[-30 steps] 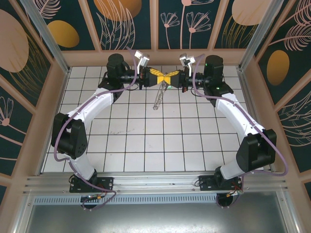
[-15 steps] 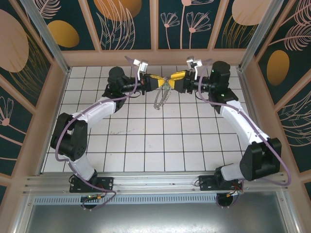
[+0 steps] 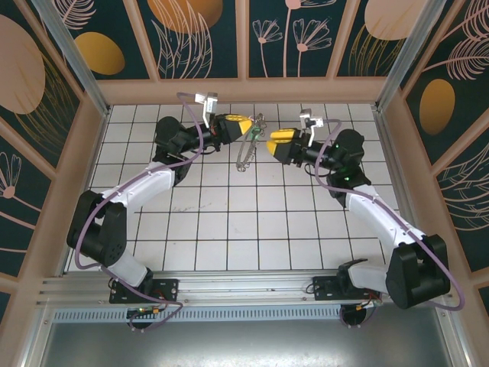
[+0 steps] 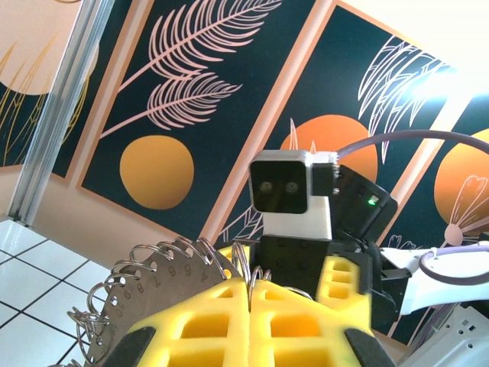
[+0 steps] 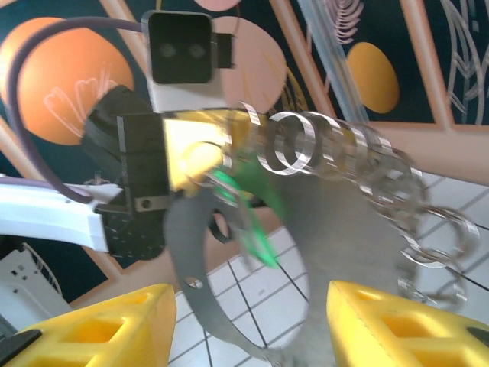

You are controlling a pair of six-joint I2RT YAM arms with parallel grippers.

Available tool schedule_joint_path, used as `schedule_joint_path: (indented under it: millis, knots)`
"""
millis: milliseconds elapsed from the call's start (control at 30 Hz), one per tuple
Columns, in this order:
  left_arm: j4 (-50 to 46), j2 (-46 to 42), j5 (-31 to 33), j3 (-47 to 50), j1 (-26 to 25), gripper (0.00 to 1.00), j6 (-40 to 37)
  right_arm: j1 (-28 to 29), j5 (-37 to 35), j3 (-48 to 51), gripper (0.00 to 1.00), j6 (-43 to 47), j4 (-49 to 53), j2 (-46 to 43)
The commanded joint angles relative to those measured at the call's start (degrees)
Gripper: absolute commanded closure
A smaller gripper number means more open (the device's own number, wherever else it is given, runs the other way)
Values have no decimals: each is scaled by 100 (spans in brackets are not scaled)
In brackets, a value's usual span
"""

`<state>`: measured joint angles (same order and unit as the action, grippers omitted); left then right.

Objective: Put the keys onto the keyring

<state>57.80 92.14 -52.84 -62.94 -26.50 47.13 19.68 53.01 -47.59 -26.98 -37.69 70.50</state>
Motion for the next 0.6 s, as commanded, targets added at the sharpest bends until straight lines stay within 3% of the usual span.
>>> schedule_joint_path:
  millis: [0,500,567]
  knots:
    - [398,-144,154,1,-61,100,165,235,-189,-104,45,-38,-544,11]
    - [418,-73,195,9,-147,100,279,313,-423,-425,44,0,-625,594]
    - [424,-64,210,10,-154,100,287,299,-391,-452,47,-30,-677,630]
